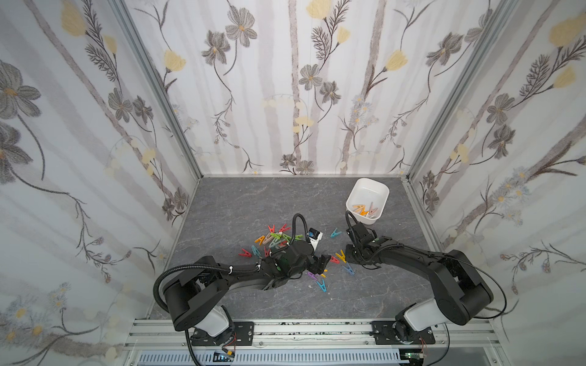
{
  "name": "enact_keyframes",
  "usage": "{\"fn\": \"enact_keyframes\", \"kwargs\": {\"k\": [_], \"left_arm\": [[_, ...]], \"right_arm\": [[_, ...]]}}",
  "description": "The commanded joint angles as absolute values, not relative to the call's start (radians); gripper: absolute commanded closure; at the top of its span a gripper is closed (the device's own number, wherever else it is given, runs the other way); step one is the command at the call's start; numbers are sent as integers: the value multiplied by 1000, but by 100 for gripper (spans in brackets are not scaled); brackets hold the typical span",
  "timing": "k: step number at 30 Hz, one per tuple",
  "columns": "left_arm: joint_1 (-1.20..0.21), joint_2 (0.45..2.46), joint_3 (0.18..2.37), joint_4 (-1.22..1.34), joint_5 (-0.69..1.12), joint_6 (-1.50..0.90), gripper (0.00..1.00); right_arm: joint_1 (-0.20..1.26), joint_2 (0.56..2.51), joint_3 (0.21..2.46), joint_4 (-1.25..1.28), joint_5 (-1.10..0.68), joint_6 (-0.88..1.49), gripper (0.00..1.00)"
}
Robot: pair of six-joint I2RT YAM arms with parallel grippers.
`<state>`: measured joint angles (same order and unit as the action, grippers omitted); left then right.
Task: Put the clothespins into the storage box
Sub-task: Pick up the clothespin from the center of the board.
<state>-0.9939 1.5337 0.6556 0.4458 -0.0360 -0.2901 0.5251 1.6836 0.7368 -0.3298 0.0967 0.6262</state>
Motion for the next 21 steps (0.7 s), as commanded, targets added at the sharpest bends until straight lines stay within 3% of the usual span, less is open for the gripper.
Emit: {"fn": "enact_keyframes", "kwargs": {"k": [1, 10, 21], "left_arm": [[-1000, 1554, 661, 494, -51, -272, 22], [-1000, 1569, 676, 500, -65, -258, 22], [-937, 1555, 728, 525, -119, -273, 22]], "right_arm": [[526, 1725, 746, -266, 95, 614, 76], [525, 1761, 824, -293, 154, 585, 91], [471, 1621, 916, -391, 166, 558, 93]]}}
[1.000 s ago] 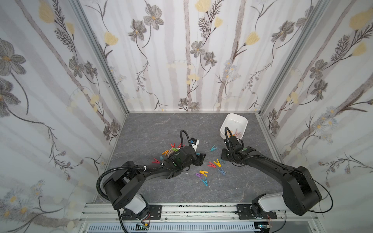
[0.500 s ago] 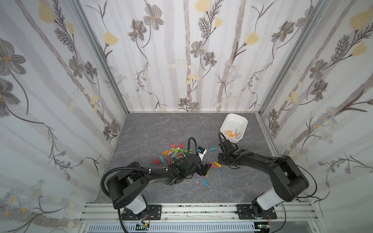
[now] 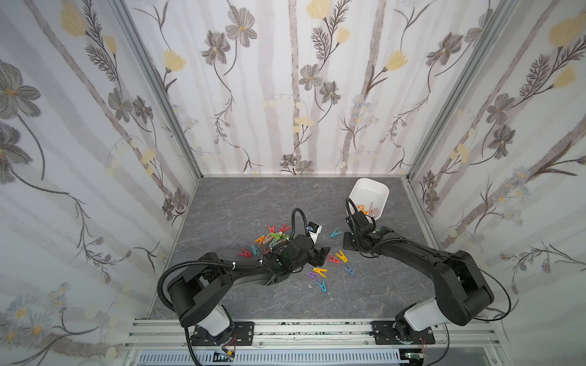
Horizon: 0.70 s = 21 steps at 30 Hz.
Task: Put the clothespins into the storage box
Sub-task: Pick up the clothespin from the center of the board, then place the clothespin in the storage box.
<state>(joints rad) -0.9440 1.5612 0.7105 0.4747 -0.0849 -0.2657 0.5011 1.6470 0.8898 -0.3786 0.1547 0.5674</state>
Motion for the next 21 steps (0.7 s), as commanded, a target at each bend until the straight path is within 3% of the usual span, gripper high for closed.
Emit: {"fn": "enact_keyframes", "kwargs": {"k": [1, 8, 15, 21], "left_arm": [[-933, 1565, 738, 533, -131, -273, 22], [-933, 1744, 899, 510, -121, -253, 22], [-931, 1872, 1039, 413, -107, -241, 22], [-923, 1882, 1071, 387, -104, -238, 22]], "right_arm": [[442, 1608, 929, -386, 154, 554, 93], [229, 1673, 1053, -301, 77, 531, 93], [142, 1851, 1215, -260, 64, 542, 92], [130, 1941, 1316, -304, 69, 515, 73]]}}
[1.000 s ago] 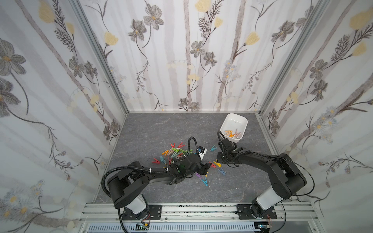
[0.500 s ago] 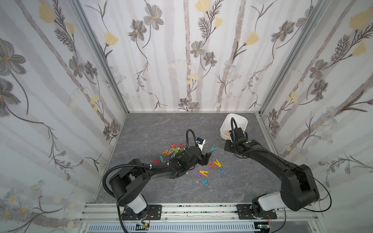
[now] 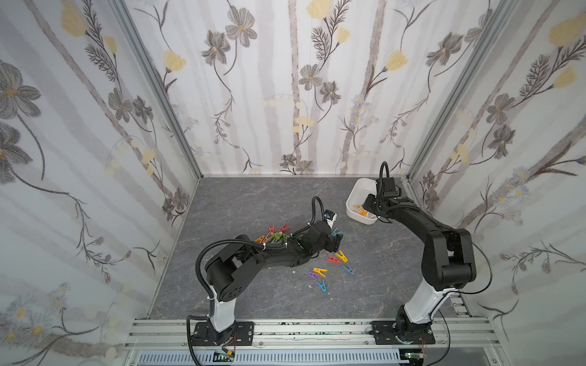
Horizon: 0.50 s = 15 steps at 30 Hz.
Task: Put the clothespins into the storage box
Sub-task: Place the clothespin in the storage box.
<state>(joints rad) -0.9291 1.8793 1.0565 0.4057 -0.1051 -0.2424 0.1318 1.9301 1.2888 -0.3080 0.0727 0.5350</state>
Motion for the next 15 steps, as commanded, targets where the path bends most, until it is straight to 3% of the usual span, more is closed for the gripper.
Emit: {"fn": "enact_keyframes", "kwargs": {"k": [1, 8, 15], "left_arm": [[-918, 1881, 1071, 388, -101, -246, 22], [-874, 1807, 1005, 422, -55, -323, 22], [-860, 1640, 847, 413, -46, -374, 22]], "right_arm": [[135, 1929, 1317, -308, 73, 511, 70], [215, 1766, 1202, -357, 118, 483, 68], [416, 1545, 910, -408, 103, 527, 69]]}}
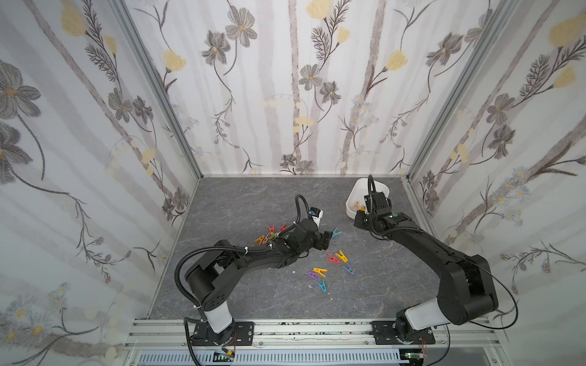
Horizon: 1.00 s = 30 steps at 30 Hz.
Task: Put the clothespins into the storage box
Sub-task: Pick up the clothespin from the center of the board.
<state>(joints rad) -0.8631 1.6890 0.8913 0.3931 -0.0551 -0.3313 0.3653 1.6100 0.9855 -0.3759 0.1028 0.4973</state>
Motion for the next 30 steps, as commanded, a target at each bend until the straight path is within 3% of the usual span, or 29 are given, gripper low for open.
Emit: {"fn": "enact_keyframes", "kwargs": {"k": [1, 12, 30], "left_arm": [[-860, 1612, 817, 408, -47, -381, 22], [-872, 1459, 653, 388, -25, -434, 23], [-885, 1507, 684, 411, -11, -420, 23]], "right_arm": [[442, 1526, 879, -414, 101, 537, 69], [625, 1563, 761, -393, 43, 610, 67], [637, 1654, 704, -387, 72, 608, 87]]}}
